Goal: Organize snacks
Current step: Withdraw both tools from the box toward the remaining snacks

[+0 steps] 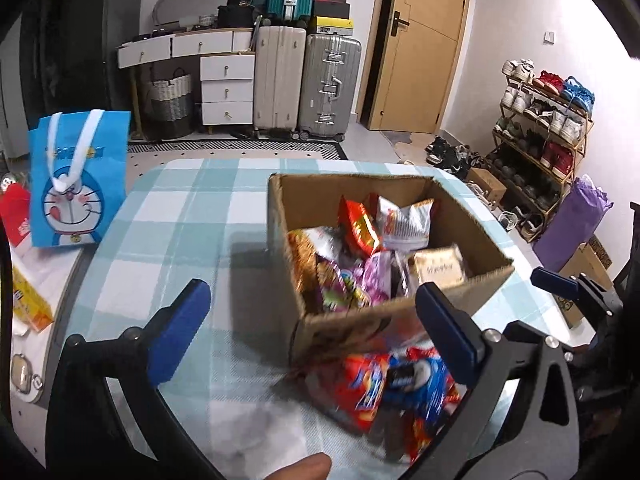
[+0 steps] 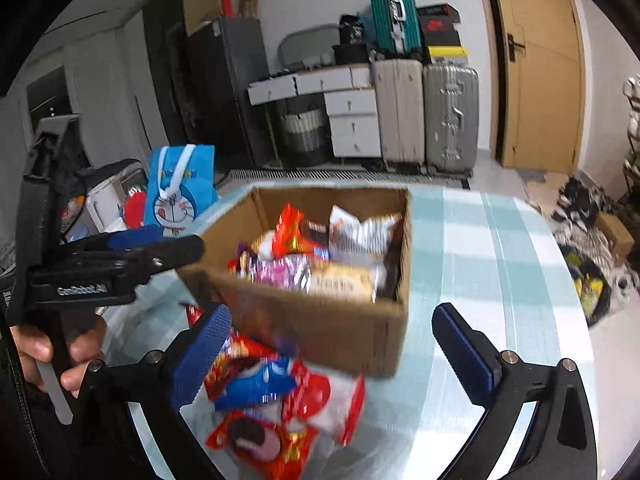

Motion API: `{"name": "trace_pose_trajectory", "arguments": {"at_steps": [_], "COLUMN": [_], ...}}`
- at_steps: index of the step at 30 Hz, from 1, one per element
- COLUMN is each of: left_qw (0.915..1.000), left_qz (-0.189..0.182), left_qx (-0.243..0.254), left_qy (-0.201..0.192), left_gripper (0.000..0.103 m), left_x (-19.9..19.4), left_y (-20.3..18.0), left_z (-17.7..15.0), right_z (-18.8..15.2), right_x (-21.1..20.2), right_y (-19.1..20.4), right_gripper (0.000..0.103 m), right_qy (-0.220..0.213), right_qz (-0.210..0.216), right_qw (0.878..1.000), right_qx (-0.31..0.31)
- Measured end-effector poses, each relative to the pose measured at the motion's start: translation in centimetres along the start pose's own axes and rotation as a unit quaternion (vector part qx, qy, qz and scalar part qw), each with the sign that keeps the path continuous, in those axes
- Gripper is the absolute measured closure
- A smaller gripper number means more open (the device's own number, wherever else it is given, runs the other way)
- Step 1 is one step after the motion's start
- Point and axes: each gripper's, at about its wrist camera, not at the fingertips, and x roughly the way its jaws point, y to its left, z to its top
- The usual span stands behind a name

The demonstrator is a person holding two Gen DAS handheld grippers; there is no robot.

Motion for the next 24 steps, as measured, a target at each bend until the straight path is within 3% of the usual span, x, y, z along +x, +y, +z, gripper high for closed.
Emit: {"name": "trace_pose_trajectory", "arguments": {"at_steps": [10,24], "left_qw": [0.9994,0.9976], "left_qz": [-0.008,-0.014], "left_qx": [-0.019,-0.022], "left_qy": [0.027,0.064], "left_gripper": [0.001,0.001], "left_x": [-1.0,0.7], "left_y": [1.2,1.2], "left_z": [-3.8,-6.9], "right_z": [-3.5,-7.4], "right_x": [-0.6,1.0], "right_y": [-0.2,0.2], "right_gripper": [0.001,0.001], "right_qy": [0.035,0.091], "right_qz": [0.01,-0.008], "right_qw": [0.998,0.995], "right_qx": [0.056,0.029]}}
